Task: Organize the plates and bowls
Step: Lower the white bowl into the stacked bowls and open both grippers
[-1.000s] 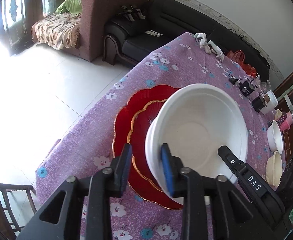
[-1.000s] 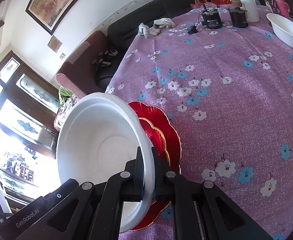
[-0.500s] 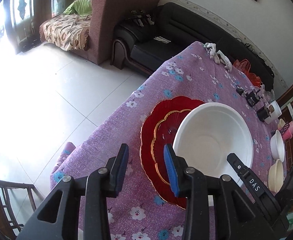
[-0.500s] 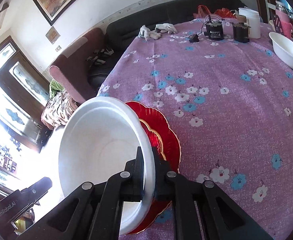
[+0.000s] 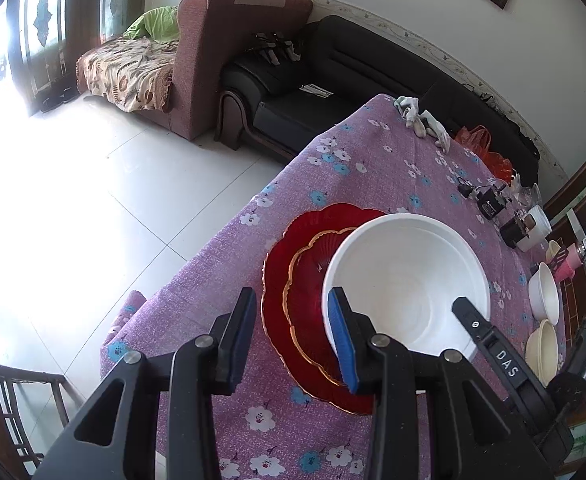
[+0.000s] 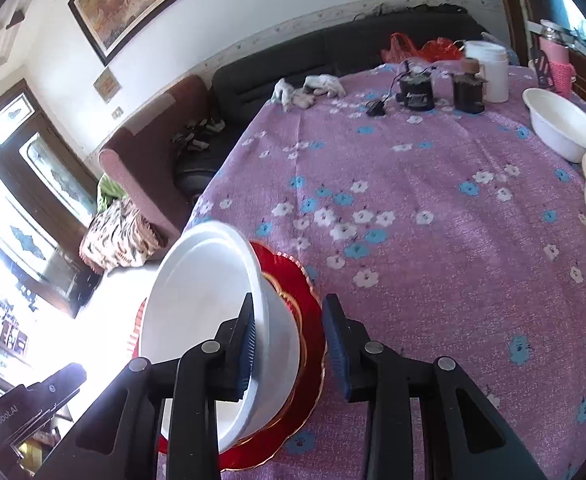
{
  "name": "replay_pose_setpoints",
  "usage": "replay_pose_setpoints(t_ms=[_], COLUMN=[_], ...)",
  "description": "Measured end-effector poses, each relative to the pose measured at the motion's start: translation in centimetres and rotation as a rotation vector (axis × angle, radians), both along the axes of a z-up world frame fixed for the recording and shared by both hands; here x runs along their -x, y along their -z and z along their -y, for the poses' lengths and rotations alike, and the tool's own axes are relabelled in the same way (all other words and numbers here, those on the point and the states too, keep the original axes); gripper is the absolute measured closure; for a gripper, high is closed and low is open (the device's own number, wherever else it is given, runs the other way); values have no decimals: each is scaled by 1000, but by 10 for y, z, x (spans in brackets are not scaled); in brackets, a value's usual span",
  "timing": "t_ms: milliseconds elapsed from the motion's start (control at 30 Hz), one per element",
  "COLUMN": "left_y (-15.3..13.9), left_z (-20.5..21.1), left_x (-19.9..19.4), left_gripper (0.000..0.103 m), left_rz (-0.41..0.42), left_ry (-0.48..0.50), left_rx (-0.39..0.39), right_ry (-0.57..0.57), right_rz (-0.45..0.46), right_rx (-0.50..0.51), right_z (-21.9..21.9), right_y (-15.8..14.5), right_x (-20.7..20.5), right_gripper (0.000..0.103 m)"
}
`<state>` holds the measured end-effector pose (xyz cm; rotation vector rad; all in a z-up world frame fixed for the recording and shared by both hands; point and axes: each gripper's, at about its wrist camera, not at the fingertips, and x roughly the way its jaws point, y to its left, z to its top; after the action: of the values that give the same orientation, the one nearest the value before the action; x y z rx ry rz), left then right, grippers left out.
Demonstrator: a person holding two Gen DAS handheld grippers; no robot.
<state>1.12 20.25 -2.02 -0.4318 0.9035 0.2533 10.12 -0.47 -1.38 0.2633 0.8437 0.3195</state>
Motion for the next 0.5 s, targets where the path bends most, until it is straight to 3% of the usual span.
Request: replay_pose_setpoints(t_ms=[167, 267, 367, 433, 500], left_y=[-3, -2, 0, 0, 2], left_z=[3, 2, 4, 5, 6], left_x=[1, 1, 0, 0, -1], left_gripper=[67, 67, 67, 67, 67], left_rz=[2, 1, -5, -3, -8], left_ry=[1, -2, 3, 7, 15], left_rx=[-9, -2, -4, -5, -1], right_ry=[27, -12, 36, 24, 83], right_rz=[-17, -57, -55, -71, -50], right_rx=[-42, -52, -96, -157, -242], right_z=[13, 16, 27, 35, 51], right_y=[1, 1, 1, 3, 0], right_x=[-3, -10, -11, -15, -16], right_gripper=[68, 64, 61, 61, 61])
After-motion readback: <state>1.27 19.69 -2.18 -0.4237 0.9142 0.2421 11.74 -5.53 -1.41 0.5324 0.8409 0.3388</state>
